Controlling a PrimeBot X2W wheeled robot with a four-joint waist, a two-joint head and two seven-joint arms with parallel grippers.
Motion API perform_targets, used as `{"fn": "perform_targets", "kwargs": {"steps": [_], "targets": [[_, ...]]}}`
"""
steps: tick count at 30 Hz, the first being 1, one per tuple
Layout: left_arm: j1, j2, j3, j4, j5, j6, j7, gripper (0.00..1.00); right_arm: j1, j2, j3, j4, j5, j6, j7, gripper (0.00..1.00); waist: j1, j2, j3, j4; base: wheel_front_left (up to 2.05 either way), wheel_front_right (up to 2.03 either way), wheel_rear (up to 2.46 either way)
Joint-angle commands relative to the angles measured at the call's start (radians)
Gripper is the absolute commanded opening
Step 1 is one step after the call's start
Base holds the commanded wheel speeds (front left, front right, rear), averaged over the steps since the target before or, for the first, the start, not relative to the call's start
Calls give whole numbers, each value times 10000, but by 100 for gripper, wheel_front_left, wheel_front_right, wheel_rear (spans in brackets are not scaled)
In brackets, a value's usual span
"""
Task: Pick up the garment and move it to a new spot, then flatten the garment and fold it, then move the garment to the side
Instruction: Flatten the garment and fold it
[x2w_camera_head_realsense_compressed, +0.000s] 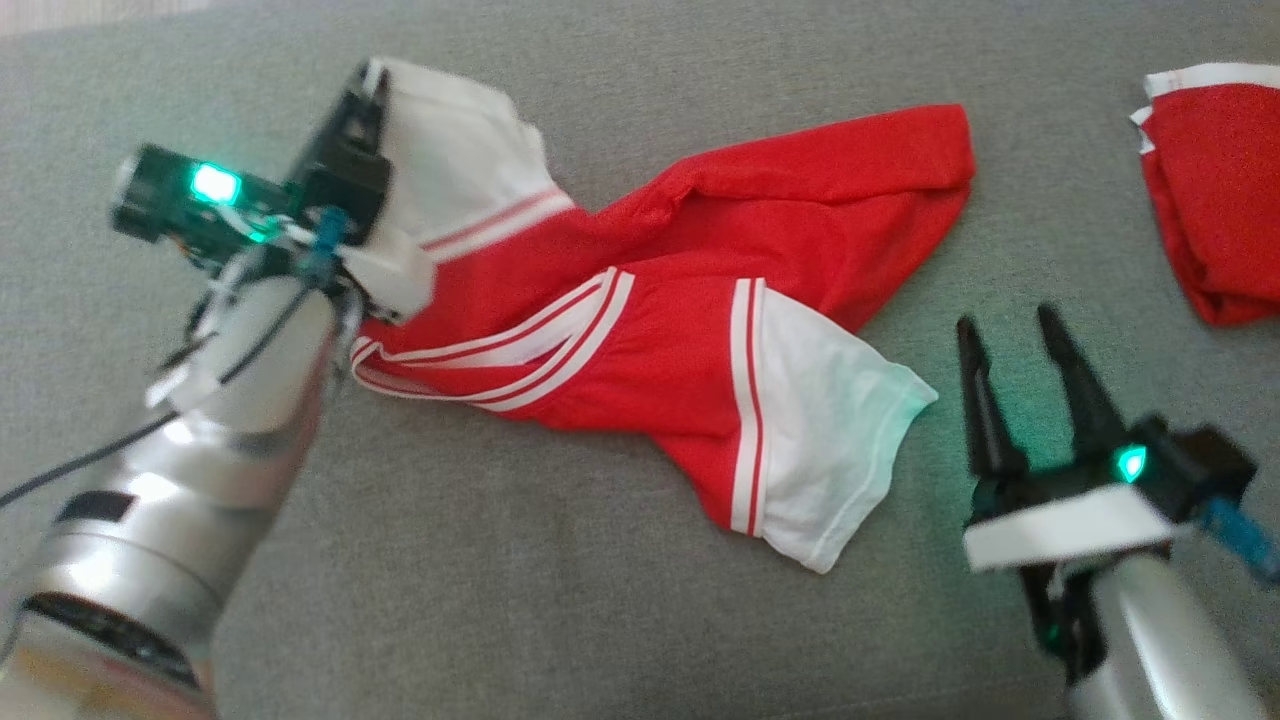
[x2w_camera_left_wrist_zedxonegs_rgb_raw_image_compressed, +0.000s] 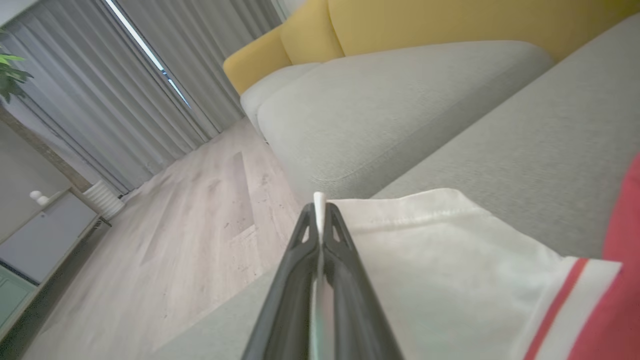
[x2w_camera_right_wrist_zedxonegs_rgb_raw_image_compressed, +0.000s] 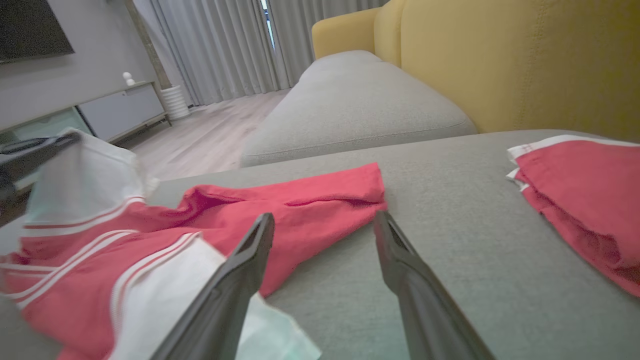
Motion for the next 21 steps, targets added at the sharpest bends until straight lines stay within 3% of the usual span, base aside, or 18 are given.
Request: {"fn": "perform_targets", "kwargs": {"steps": [1, 7, 11, 21], "targets": [[-527, 695, 458, -545, 25, 172, -110, 0, -782, -289, 21, 191, -2, -9, -26, 100, 1, 0, 66, 102, 0, 0, 0], [-576, 1693, 948, -1871, 166, 618, -117, 0, -2071, -599, -305, 1926, -194, -9, -26, 100, 1, 0, 276, 368, 0, 0, 0], [-495, 2091, 1136, -2427, 192, 672, -118, 0, -2752, -733, -41, 2837, -165, -9, 19, 100, 1, 0, 407, 499, 0, 0, 0], [-531, 2257, 1124, -2855, 259, 583, -119, 0, -4470, -917, 256, 4344, 18, -9, -3, 100, 1, 0, 780, 744, 0, 0, 0]]}}
